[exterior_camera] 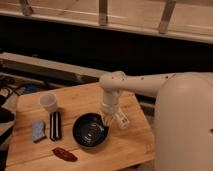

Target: Pick up the ceramic bowl

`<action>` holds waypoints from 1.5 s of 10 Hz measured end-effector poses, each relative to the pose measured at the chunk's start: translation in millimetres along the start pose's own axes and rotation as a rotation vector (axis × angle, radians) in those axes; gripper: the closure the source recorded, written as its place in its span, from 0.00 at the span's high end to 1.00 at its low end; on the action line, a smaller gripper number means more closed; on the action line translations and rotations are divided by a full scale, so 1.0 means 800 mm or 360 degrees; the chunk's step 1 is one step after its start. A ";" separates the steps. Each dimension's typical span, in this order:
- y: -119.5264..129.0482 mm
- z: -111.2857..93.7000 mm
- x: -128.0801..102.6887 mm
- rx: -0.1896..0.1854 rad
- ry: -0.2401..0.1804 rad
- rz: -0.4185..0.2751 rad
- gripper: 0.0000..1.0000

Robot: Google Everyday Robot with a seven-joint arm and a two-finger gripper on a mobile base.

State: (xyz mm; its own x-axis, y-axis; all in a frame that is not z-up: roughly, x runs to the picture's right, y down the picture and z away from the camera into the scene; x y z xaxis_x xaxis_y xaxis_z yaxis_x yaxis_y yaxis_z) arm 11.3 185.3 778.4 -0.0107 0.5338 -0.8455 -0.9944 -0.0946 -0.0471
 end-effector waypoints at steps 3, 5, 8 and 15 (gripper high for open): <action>-0.007 -0.002 0.000 0.0051 -0.0035 0.0055 0.56; -0.009 0.000 -0.003 0.0060 -0.0035 0.0075 0.76; -0.014 0.003 -0.006 0.0067 -0.0025 0.0093 0.80; 0.000 0.022 -0.007 0.0042 0.0053 0.0035 0.80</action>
State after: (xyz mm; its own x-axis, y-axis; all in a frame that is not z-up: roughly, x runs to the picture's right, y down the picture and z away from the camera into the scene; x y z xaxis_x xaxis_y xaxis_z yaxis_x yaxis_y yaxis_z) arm 9.5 197.0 792.4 -0.0296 0.5035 -0.8635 -0.9964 -0.0835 -0.0145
